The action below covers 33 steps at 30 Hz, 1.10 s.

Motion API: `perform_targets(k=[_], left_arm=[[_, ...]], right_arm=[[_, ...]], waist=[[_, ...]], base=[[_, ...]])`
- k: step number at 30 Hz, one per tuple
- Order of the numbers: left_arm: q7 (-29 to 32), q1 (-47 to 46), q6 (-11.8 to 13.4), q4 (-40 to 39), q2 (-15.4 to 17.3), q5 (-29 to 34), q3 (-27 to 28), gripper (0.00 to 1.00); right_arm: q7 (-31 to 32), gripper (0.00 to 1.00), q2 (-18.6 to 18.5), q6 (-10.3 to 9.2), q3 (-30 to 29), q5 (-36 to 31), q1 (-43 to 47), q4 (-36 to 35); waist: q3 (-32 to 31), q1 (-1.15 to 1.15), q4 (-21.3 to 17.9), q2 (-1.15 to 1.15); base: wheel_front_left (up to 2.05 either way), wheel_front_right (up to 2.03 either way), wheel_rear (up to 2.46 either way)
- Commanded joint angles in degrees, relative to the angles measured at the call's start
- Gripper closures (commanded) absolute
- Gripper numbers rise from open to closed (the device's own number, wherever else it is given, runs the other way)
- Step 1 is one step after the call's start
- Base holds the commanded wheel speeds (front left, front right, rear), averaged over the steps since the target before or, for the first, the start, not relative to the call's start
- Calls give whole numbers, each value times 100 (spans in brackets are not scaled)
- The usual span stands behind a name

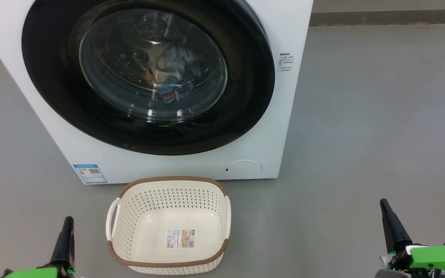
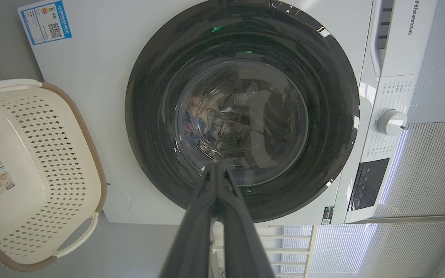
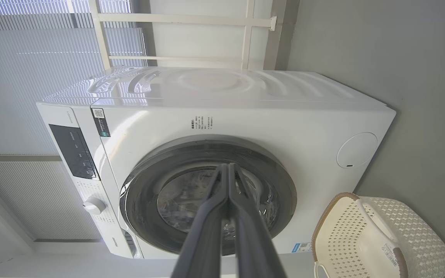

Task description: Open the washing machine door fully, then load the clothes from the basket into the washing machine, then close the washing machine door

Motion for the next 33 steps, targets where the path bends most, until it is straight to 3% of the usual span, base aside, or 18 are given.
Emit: perform_targets(k=[1,33], left_arm=[[33,-231,-17,-106,67,-37,192,100],[57,-233,-18,-106,45,-12,223,100]], right_arm=[[48,100,-6,-6,133,21,-261,-130],[49,100,-5,-6,132,20,-261,-130]], waist=[[0,0,0,0],[0,0,0,0]], base=[[0,0,0],[0,0,0]])
